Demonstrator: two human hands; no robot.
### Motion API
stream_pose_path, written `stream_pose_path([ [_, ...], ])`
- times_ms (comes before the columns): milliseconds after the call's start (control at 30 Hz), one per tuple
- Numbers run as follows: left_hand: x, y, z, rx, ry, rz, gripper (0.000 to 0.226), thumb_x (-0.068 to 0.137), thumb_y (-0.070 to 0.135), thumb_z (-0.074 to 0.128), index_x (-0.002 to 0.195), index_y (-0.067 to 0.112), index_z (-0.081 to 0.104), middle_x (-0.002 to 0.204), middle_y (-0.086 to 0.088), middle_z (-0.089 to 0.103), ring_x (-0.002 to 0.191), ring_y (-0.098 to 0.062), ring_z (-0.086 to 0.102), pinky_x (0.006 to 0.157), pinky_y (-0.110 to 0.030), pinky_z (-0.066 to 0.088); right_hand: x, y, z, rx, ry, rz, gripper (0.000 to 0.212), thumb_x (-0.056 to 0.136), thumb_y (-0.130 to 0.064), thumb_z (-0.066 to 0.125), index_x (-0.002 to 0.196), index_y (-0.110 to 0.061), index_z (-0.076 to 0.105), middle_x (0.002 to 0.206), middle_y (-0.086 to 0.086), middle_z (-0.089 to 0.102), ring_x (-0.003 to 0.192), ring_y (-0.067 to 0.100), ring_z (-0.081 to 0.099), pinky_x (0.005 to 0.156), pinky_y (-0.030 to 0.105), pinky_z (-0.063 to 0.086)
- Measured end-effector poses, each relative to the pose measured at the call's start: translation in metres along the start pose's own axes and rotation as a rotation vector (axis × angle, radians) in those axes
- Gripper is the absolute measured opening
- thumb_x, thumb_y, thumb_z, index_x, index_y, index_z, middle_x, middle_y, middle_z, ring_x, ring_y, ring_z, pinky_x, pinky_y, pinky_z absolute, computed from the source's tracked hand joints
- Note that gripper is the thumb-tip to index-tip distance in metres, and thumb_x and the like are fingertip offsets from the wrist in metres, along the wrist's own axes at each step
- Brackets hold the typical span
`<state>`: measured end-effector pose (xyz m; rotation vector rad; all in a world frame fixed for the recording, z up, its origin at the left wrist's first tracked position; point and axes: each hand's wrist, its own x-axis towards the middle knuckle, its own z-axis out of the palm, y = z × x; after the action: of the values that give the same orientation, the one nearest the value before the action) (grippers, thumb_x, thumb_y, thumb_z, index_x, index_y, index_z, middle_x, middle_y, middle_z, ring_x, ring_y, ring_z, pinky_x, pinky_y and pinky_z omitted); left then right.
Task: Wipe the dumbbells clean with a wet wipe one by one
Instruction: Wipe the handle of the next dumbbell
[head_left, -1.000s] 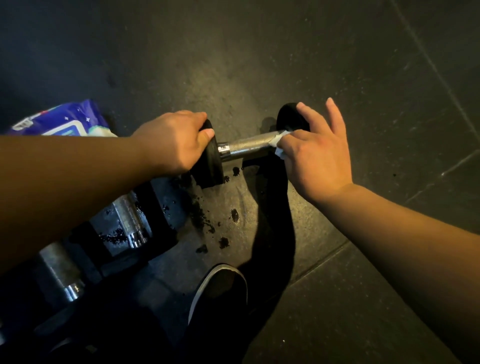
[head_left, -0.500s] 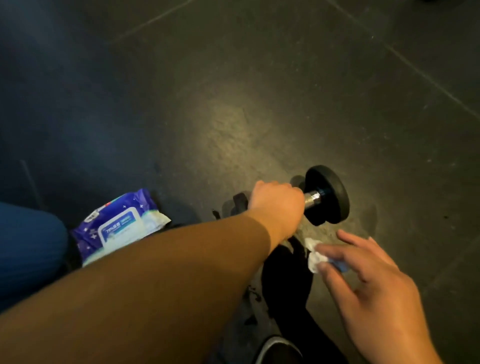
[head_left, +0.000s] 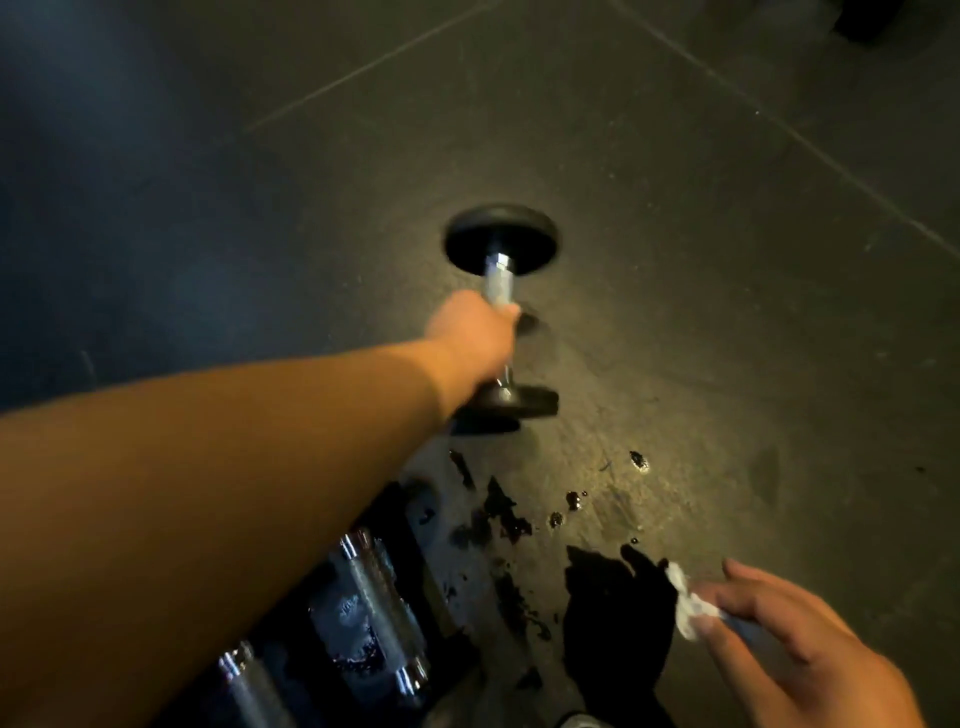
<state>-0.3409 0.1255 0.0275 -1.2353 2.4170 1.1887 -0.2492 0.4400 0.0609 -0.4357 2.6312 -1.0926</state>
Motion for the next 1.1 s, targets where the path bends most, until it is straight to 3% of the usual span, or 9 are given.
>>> stream_pose_path([
  [100, 0.030, -0.019, -0.038, -0.350, 0.177, -0.185, 0.044, 0.097, 0.035, 0.059, 0.129, 0.005, 0.059, 0.118, -0.008, 0.063, 0.095, -0.019, 0.057, 0.073, -0.028, 0.040, -0.005, -0.008, 0.001, 0.027, 0.036, 0.018, 0.039, 0.082, -0.080, 0.045, 0.103, -0.054, 0.064, 0.110, -0.043, 0.060, 0.110, -0.022, 0.051, 0.094, -0.006, 0.030],
  [300, 0.062, -0.089, -0.079, -0.475, 0.335, -0.374, 0.043, 0.094, 0.030, 0.065, 0.128, 0.004, 0.059, 0.116, -0.010, 0.064, 0.090, -0.024, 0.061, 0.072, -0.032, 0.047, -0.003, -0.006, 0.012, 0.059, 0.071, 0.074, 0.045, 0.081, -0.084, 0.042, 0.099, -0.053, 0.069, 0.104, -0.035, 0.066, 0.109, -0.015, 0.057, 0.095, -0.003, 0.035],
  [467, 0.066, -0.120, -0.088, -0.527, 0.308, -0.461, 0.043, 0.093, 0.030, 0.066, 0.127, 0.004, 0.059, 0.117, -0.015, 0.065, 0.096, -0.031, 0.066, 0.079, -0.042, 0.057, -0.005, -0.013, 0.025, 0.072, 0.076, 0.013, 0.015, 0.070, -0.055, 0.060, 0.073, -0.050, 0.074, 0.105, -0.034, 0.065, 0.104, -0.015, 0.058, 0.089, -0.006, 0.035],
  [600, 0.063, -0.113, -0.094, -0.528, 0.216, -0.459, 0.043, 0.095, 0.027, 0.064, 0.130, 0.004, 0.055, 0.116, -0.017, 0.064, 0.100, -0.032, 0.066, 0.079, -0.042, 0.055, -0.002, -0.016, 0.025, 0.016, -0.004, 0.020, 0.028, 0.070, -0.054, 0.063, 0.097, -0.051, 0.071, 0.108, -0.035, 0.065, 0.106, -0.019, 0.056, 0.089, -0.006, 0.034],
  [733, 0.061, -0.104, -0.100, -0.463, 0.141, -0.497, 0.040, 0.097, 0.024, 0.061, 0.130, 0.004, 0.053, 0.109, -0.015, 0.065, 0.085, -0.027, 0.065, 0.071, -0.038, 0.054, 0.002, -0.018, 0.025, -0.008, -0.015, 0.010, 0.019, 0.075, -0.033, 0.083, 0.076, -0.050, 0.075, 0.111, -0.028, 0.066, 0.103, -0.018, 0.058, 0.089, -0.007, 0.033],
  [800, 0.059, -0.099, -0.102, -0.431, 0.121, -0.511, 0.035, 0.097, 0.024, 0.060, 0.126, 0.006, 0.052, 0.098, -0.013, 0.063, 0.071, -0.022, 0.060, 0.059, -0.032, 0.049, 0.004, -0.024, 0.024, -0.015, -0.023, 0.021, 0.020, 0.067, -0.026, 0.083, 0.078, -0.042, 0.077, 0.111, -0.027, 0.065, 0.102, -0.021, 0.057, 0.088, -0.008, 0.032],
  [867, 0.056, -0.098, -0.103, -0.418, 0.114, -0.501, 0.037, 0.096, 0.027, 0.063, 0.125, 0.006, 0.052, 0.099, -0.013, 0.062, 0.074, -0.022, 0.061, 0.057, -0.032, 0.050, 0.004, -0.031, 0.024, -0.015, -0.035, 0.037, 0.026, 0.063, -0.025, 0.080, 0.080, -0.044, 0.077, 0.111, -0.029, 0.064, 0.101, -0.024, 0.055, 0.087, -0.009, 0.031],
  [967, 0.050, -0.103, -0.108, -0.380, 0.199, -0.431, 0.038, 0.093, 0.030, 0.064, 0.122, 0.005, 0.059, 0.107, -0.014, 0.064, 0.086, -0.025, 0.062, 0.073, -0.038, 0.054, 0.002, -0.041, 0.031, -0.027, -0.076, 0.067, 0.036, 0.066, -0.017, 0.087, 0.076, -0.050, 0.075, 0.107, -0.027, 0.067, 0.102, -0.025, 0.053, 0.088, -0.009, 0.029],
  [1100, 0.008, -0.110, -0.121, -0.174, 0.412, -0.233, 0.043, 0.089, 0.041, 0.062, 0.121, 0.012, 0.062, 0.118, -0.010, 0.067, 0.108, -0.029, 0.063, 0.085, -0.033, 0.048, -0.001, -0.064, 0.045, 0.090, -0.087, 0.157, 0.044, 0.072, -0.016, 0.086, 0.085, -0.055, 0.070, 0.102, -0.016, 0.072, 0.097, -0.019, 0.056, 0.082, -0.010, 0.028],
])
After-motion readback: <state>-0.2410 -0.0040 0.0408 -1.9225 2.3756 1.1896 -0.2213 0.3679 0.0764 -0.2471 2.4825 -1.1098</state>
